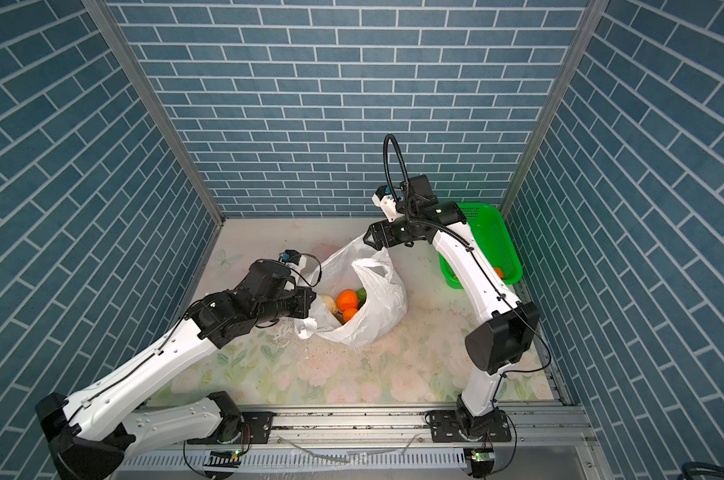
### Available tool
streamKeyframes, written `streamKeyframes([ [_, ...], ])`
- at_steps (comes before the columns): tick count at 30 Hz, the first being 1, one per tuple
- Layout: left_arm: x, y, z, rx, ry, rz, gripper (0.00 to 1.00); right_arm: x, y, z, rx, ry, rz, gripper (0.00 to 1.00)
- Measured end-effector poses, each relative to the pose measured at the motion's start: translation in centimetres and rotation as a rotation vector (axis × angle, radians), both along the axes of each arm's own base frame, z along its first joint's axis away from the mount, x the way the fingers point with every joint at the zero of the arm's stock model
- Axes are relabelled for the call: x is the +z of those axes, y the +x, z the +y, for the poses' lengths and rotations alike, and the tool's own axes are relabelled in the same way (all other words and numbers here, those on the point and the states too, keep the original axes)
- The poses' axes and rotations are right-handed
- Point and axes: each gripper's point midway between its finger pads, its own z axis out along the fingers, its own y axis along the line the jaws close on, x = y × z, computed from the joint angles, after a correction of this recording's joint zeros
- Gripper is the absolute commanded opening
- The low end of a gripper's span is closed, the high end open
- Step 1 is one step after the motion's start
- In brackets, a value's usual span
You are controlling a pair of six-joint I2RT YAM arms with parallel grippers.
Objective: Untie the knot of the plastic bag and take out the fruit
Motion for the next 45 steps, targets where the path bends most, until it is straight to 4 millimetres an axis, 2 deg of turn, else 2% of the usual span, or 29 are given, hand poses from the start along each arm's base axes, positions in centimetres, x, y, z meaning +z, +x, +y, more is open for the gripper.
streamKeyframes([
  [5, 0.2, 0.2, -0.7, -0.012, -0.025, 0.001, 0.0, 4.6, -3.7, -1.2, -0.028, 0.057, -0.036, 0.82],
  [10, 0.4, 0.2, -1.3, -0.028, -0.052, 0.001, 0.0, 7.8, -6.7, -2.0, -0.036, 0.099, -0.07, 0.81],
  [13, 0.6, 0.2, -1.6, -0.037, -0.066, 0.003, 0.0, 8.6, -7.9, -1.3, -0.019, 0.123, -0.056, 0.8],
  [17, 1.3, 0.3, -2.0, -0.044, -0.089, -0.01, 0.0, 8.0, -10.6, 1.9, 0.062, 0.151, 0.013, 0.78],
  [20, 1.9, 0.4, -2.3, -0.048, -0.111, -0.022, 0.0, 6.1, -12.3, 4.3, 0.112, 0.17, 0.091, 0.75],
  [22, 2.1, 0.5, -2.3, -0.046, -0.117, -0.024, 0.0, 3.6, -12.8, 5.3, 0.12, 0.16, 0.153, 0.74],
  [24, 2.1, 0.5, -2.3, -0.043, -0.121, -0.025, 0.0, 0.1, -12.8, 5.4, 0.099, 0.122, 0.218, 0.72],
  [27, 2.3, 0.5, -2.2, -0.037, -0.125, -0.028, 0.0, -5.4, -12.6, 4.6, 0.051, 0.031, 0.279, 0.72],
  [29, 2.4, 0.5, -2.2, -0.033, -0.13, -0.031, 0.0, -8.3, -12.3, 3.7, 0.011, -0.032, 0.282, 0.73],
  [32, 2.8, 0.6, -2.2, -0.027, -0.144, -0.036, 0.0, -11.3, -11.3, 2.0, -0.053, -0.125, 0.231, 0.75],
  [37, 3.4, 0.5, -2.2, -0.023, -0.166, -0.049, 0.0, -13.7, -7.9, -1.4, -0.194, -0.256, 0.089, 0.77],
  [42, 3.4, 0.3, -2.1, -0.028, -0.172, -0.047, 0.0, -13.7, -3.2, -7.2, -0.431, -0.362, -0.019, 0.79],
  [45, 2.9, 0.0, -2.1, -0.034, -0.169, -0.038, 0.0, -13.5, -1.3, -11.0, -0.558, -0.418, -0.045, 0.79],
])
